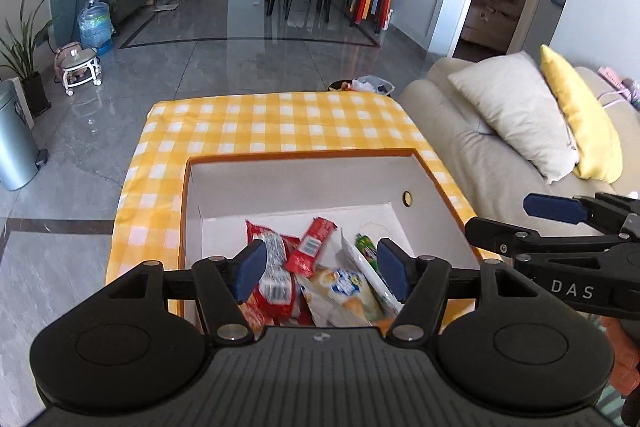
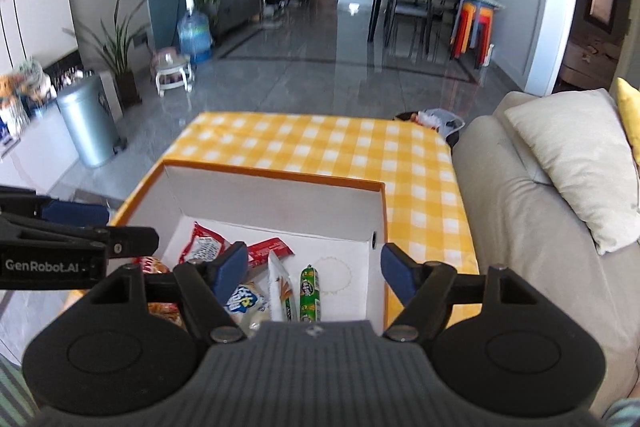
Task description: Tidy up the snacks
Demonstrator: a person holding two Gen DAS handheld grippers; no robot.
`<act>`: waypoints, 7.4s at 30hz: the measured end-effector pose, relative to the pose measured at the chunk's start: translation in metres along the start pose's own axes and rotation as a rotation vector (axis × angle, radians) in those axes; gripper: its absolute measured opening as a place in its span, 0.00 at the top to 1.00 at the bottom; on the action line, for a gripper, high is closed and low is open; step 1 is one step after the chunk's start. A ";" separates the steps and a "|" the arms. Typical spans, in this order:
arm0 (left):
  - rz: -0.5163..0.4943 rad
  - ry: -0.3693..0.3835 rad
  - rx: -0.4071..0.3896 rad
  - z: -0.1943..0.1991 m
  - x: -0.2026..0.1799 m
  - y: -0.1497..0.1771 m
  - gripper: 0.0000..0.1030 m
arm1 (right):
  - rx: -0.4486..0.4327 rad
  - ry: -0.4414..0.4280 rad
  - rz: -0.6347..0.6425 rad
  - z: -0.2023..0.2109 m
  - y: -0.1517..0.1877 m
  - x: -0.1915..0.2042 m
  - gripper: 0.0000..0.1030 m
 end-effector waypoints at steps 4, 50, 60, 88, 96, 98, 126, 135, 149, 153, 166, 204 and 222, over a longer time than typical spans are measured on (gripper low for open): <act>0.008 -0.008 -0.018 0.016 -0.010 0.018 0.28 | -0.021 -0.011 -0.022 0.026 0.018 -0.003 0.31; 0.197 0.113 0.444 -0.024 -0.070 0.172 0.30 | 0.178 0.066 -0.062 0.041 0.186 -0.042 0.31; 0.206 0.080 0.468 -0.041 -0.067 0.174 0.52 | 0.197 0.068 -0.070 0.030 0.188 -0.044 0.31; 0.112 0.110 0.399 -0.054 -0.076 0.139 0.62 | 0.261 0.165 -0.381 -0.050 0.155 -0.068 0.32; 0.130 0.124 0.405 -0.053 -0.074 0.142 0.62 | 0.277 0.152 -0.375 -0.057 0.158 -0.075 0.53; 0.135 0.122 0.407 -0.053 -0.073 0.143 0.62 | 0.280 0.141 -0.361 -0.055 0.159 -0.074 0.56; 0.189 0.109 0.386 -0.038 -0.058 0.156 0.62 | 0.311 0.165 -0.490 -0.025 0.161 -0.071 0.39; 0.206 0.110 0.380 -0.038 -0.054 0.157 0.62 | 0.290 0.296 -0.426 -0.045 0.165 -0.035 0.38; 0.209 0.120 0.381 -0.039 -0.053 0.157 0.62 | 0.283 0.239 -0.378 -0.040 0.162 -0.038 0.90; 0.202 0.121 0.372 -0.036 -0.056 0.156 0.62 | 0.302 0.215 -0.370 -0.038 0.165 -0.038 0.98; 0.230 0.139 0.379 -0.026 -0.054 0.164 0.65 | 0.379 0.006 -0.420 -0.007 0.178 -0.049 1.00; 0.212 0.134 0.432 -0.026 -0.056 0.178 0.67 | 0.481 -0.061 -0.268 -0.003 0.205 -0.036 0.59; 0.235 0.117 0.439 -0.025 -0.044 0.183 0.67 | 0.448 0.004 0.150 -0.011 0.243 0.018 0.37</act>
Point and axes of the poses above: each gripper's, at about its wrist camera, not at the fingertips, and z roughly against the way its jaws point, x to its left, y to its underside, the point moved 1 cm from there along -z, roughly the way its jaws point, and after that the axes turned 14 degrees about -z, right-handed, at the moved point
